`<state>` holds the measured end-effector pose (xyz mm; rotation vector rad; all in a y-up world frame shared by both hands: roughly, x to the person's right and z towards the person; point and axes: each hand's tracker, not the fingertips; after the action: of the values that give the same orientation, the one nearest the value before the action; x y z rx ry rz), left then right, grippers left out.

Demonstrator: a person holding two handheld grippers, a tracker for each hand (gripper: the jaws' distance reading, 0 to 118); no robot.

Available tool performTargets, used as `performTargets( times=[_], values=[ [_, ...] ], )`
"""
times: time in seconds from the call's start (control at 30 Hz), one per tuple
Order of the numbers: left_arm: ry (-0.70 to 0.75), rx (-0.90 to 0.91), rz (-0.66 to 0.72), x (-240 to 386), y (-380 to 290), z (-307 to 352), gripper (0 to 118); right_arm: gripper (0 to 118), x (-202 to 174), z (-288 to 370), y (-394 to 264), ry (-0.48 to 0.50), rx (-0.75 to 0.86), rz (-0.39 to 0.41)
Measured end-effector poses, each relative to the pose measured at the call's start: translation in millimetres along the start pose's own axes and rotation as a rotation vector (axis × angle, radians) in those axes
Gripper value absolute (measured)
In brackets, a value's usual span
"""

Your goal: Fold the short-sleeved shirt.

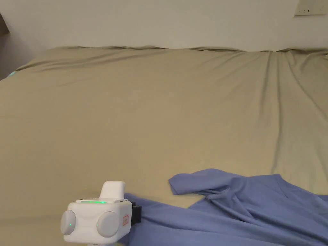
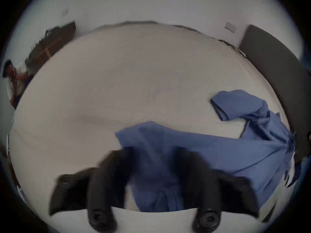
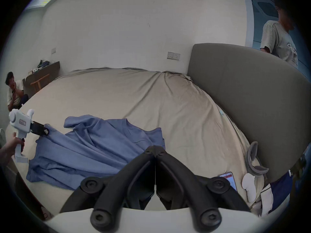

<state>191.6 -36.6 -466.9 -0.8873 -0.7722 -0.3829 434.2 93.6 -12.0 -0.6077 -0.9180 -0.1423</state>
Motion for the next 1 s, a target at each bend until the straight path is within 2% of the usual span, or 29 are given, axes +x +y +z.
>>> performTargets(
  times=[0.07,0.1,0.2,0.33,0.37,0.4,0.43,0.47,0.57,0.7,0.73,0.77,0.8,0.83,0.87,0.9,0.93,1.0],
  values=[
    [-0.008,0.021,0.003,1.5,-6.8,5.8,7,3,-3.9,-4.8,-0.9,0.010,-0.005,-0.001],
    [-0.095,-0.007,0.075,-0.9,-5.5,2.9,2,3,-5.9,-7.2,-1.4,0.015,-0.007,-0.003],
    [-0.040,0.015,0.030,6.5,-2.9,7.4,2,3,-9.3,-11.4,-1.2,0.033,-0.016,-0.007],
    [-0.060,0.058,-0.002,13.5,2.1,31.4,2,3,-2.8,-10.9,6.3,0.049,-0.006,-0.021],
    [-0.073,0.077,0.010,13.3,2.9,38.7,2,13,2.8,-13.4,10.4,0.043,-0.005,-0.030],
    [-0.085,0.094,0.032,12.8,2.9,45.1,2,67,9.0,-18.0,15.4,0.037,-0.023,-0.052],
    [-0.090,0.103,0.048,18.4,2.8,55.6,2,112,16.8,-28.8,19.2,0.058,-0.073,-0.078],
    [-0.096,0.105,0.056,19.5,2.0,58.9,2,118,24.7,-45.6,21.2,0.096,-0.154,-0.102],
    [-0.089,0.100,0.063,21.7,-1.0,61.9,2,118,44.4,-90.2,20.3,0.154,-0.245,-0.188],
    [-0.085,0.093,0.092,26.6,-1.7,63.7,2,117,44.5,-159.9,13.3,0.121,-0.415,-0.163],
    [-0.084,0.091,0.097,28.7,-1.3,63.3,2,111,41.6,-173.9,8.4,0.127,-0.448,-0.161],
    [-0.081,0.088,0.100,30.5,-1.0,62.6,2,95,38.6,-187.3,3.7,0.143,-0.487,-0.164],
    [-0.079,0.087,0.103,32.6,-1.2,61.5,2,95,35.8,-197.6,-0.6,0.154,-0.541,-0.167],
    [-0.079,0.084,0.110,31.2,0.8,60.2,2,86,33.7,-202.1,-3.8,0.177,-0.579,-0.166],
    [-0.083,0.083,0.113,32.2,0.9,59.3,2,60,32.1,-203.7,-6.5,0.223,-0.593,-0.180],
    [-0.085,0.084,0.114,34.1,0.4,58.8,2,22,28.6,-198.6,-8.4,0.237,-0.562,-0.214],
    [-0.086,0.085,0.112,36.5,0.0,58.5,2,19,23.8,-192.2,-8.1,0.188,-0.522,-0.194],
    [-0.090,0.088,0.105,40.0,1.8,58.9,2,16,14.6,-186.7,-6.2,0.179,-0.491,-0.084]
  ],
)
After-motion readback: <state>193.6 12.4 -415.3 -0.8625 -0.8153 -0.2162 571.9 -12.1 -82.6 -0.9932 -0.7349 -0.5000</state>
